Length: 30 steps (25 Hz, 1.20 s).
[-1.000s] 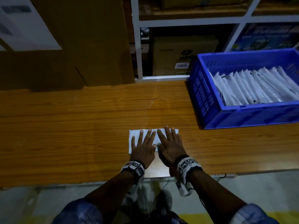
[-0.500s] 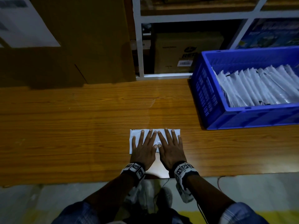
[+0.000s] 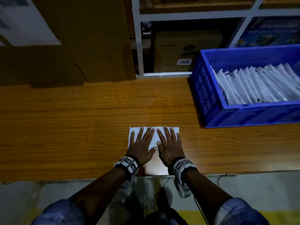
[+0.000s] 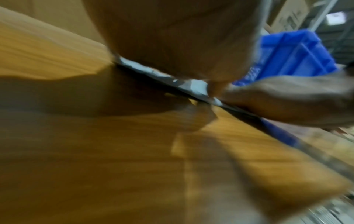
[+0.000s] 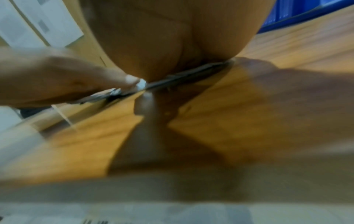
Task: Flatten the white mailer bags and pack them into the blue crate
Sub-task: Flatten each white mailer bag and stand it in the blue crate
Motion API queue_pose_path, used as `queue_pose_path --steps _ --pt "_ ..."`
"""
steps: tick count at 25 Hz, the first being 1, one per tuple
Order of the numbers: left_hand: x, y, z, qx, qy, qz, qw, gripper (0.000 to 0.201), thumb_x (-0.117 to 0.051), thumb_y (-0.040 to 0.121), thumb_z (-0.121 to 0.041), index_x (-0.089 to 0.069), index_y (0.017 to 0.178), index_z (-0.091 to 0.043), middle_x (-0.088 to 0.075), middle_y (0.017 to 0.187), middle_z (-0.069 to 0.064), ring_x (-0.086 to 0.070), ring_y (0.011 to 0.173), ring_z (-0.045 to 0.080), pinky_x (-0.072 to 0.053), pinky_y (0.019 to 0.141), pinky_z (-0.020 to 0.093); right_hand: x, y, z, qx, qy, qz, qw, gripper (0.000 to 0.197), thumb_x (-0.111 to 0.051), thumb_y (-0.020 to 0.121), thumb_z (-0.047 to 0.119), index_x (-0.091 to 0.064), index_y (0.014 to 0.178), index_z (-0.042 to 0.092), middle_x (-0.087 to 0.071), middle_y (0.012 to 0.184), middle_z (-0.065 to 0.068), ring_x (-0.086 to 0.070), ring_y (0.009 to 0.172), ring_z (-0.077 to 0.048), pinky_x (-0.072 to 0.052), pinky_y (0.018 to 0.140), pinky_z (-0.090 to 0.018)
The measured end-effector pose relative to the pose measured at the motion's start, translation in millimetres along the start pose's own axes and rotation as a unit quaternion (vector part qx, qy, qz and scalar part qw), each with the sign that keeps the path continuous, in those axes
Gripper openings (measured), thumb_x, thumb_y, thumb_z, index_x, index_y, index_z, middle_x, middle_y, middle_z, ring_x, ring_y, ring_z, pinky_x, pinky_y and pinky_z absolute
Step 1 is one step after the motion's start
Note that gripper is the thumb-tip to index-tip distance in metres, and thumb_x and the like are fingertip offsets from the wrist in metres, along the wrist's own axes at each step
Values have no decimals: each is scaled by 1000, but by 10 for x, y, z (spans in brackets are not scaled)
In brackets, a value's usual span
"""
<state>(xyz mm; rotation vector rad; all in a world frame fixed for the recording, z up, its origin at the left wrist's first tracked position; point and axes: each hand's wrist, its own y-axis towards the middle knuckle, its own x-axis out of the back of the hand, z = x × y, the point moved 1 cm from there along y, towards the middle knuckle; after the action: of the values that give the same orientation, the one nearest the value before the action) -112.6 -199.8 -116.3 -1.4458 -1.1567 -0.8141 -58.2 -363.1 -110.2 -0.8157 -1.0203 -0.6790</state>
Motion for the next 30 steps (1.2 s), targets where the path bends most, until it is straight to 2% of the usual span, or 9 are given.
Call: queue_pose_path --steps 3,5,9,12,14,18,22,26,30 --pt "67 -49 111 -33 56 5 998 87 -22 92 -70 13 158 -26 18 163 -11 16 153 19 17 118 57 3 -6 -11 3 13 0 1000 57 -8 101 47 16 153 40 29 159 8 28 146 -18 18 118 -45" --pt "154 -59 110 -39 111 9 993 80 -16 97 -65 6 159 -22 8 166 -6 4 155 21 17 117 60 18 -12 -6 9 23 3 1000 58 -8 101 51 16 152 41 31 157 10 28 147 -18 19 117 -45" --pt "389 -25 27 -62 147 11 987 67 -24 106 -51 -2 160 -19 -5 168 -1 -7 154 20 17 117 56 103 -15 14 7 67 41 997 73 -17 92 73 17 150 47 34 153 18 36 142 -15 22 116 -44" --pt "611 -8 -19 -88 170 41 981 57 -33 107 -43 -18 159 -25 -8 167 -1 -9 154 21 13 119 55 168 -4 -7 33 17 54 998 88 -43 86 52 17 151 45 25 160 12 22 148 -26 13 119 -50" --pt "750 17 -50 -97 169 48 980 54 -35 107 -43 -26 157 -25 -13 167 0 -11 153 20 11 119 53 259 34 -17 36 -18 48 998 89 -50 90 38 14 152 44 10 164 8 5 151 -30 1 120 -52" --pt "911 62 -18 -58 108 66 990 71 -33 103 -55 -6 160 -24 -10 167 -1 -8 154 19 6 123 50 513 207 10 51 -69 63 994 97 -64 89 27 8 154 41 -5 165 2 -9 150 -30 -7 118 -52" --pt "957 79 -18 -10 40 21 999 73 -47 102 -32 -3 160 -26 -13 167 -1 -15 153 20 -7 123 45 854 235 115 82 -121 21 989 77 -49 99 20 0 156 36 -9 165 -4 -12 150 -32 -10 120 -51" --pt "1162 126 -61 -13 -18 -60 998 77 -55 96 -19 -13 159 -29 -21 165 -3 -21 151 19 -12 122 42 1220 219 245 82 -155 -6 984 79 -43 99 8 4 156 36 -7 165 -6 -12 150 -33 -12 121 -50" --pt "1551 164 -107 -47 -39 -131 989 76 -53 95 -9 -18 159 -29 -23 164 -5 -20 151 18 -12 124 43 1667 212 370 74 -199 -44 976 69 -36 103 18 5 156 35 -7 165 -7 -13 150 -33 -13 121 -49"
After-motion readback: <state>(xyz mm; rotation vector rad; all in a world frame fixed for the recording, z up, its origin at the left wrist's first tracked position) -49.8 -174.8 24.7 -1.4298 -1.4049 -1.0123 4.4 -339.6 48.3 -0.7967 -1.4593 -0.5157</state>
